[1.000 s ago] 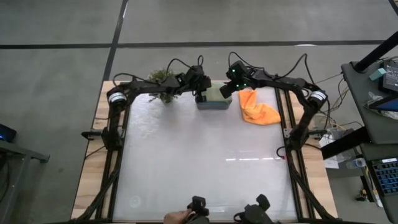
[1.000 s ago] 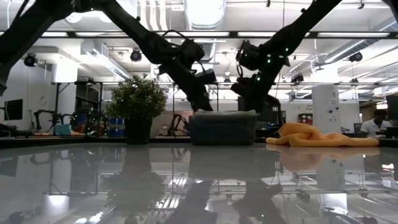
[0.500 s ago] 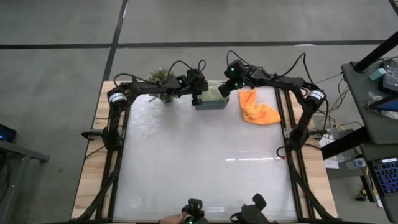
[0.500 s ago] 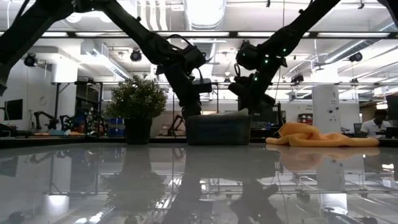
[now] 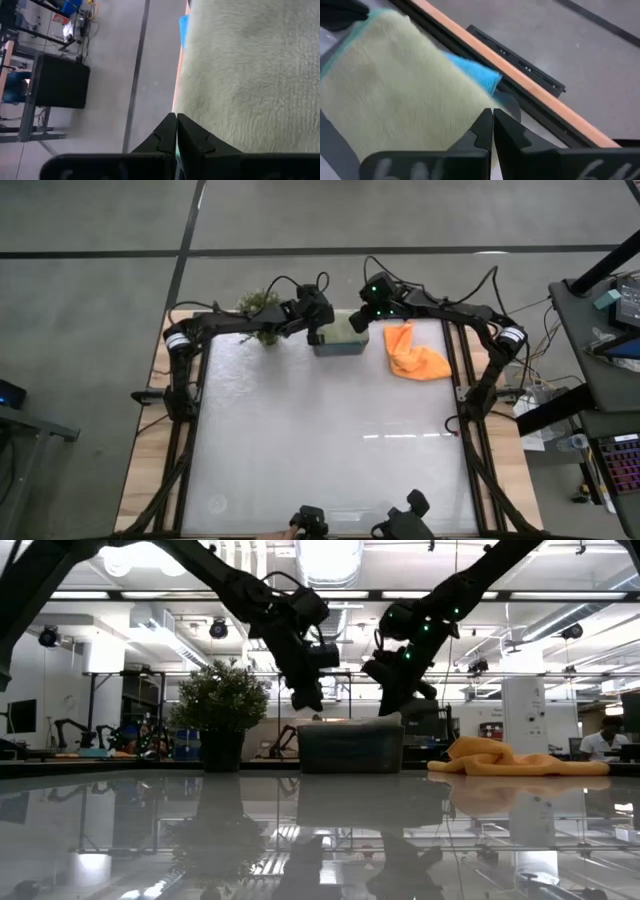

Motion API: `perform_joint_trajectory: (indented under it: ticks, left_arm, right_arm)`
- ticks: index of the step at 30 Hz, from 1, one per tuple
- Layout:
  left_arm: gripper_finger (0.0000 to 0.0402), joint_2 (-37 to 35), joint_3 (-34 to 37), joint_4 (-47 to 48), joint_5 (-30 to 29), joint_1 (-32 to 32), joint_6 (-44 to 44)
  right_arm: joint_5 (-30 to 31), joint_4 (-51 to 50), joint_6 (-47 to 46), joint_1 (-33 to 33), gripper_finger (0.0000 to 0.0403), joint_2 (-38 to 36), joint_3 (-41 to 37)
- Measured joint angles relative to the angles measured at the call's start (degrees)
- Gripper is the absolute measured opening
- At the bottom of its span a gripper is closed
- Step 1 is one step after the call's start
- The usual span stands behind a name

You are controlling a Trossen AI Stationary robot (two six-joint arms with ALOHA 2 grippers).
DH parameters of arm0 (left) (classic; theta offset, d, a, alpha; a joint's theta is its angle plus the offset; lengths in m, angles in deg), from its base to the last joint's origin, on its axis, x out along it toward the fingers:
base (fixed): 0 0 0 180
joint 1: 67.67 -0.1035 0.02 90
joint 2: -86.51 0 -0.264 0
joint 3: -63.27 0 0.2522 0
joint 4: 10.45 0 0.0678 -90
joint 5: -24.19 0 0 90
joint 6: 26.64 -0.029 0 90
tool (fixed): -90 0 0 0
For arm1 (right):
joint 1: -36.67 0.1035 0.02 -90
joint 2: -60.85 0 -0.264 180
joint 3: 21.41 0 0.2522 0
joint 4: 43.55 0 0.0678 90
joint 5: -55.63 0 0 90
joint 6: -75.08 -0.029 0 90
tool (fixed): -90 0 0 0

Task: Fold microfiber towels
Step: Stack the folded green towel on top of the folded blue towel into the black bin

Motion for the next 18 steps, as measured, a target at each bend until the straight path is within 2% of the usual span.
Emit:
perform_joint_trajectory:
  ticks: [5, 11, 18]
  left_arm:
    - [0.0000, -1.4, 0.0, 0.4, 1.0, 0.7, 1.2]
    - [0.0000, -0.9, 1.3, 1.0, 8.4, 0.8, 5.4]
    - [0.0000, -0.3, 4.5, -2.3, 8.4, 0.7, 5.9]
  right_arm:
    - [0.0, 0.1, 0.3, 0.0, 0.0009, 0.1, 1.6]
    - [0.0, 1.7, 0.4, 0.2, 0.0009, 0.7, 1.8]
    - [-0.5, 7.1, -0.8, 1.9, 0.0009, 6.1, 1.6]
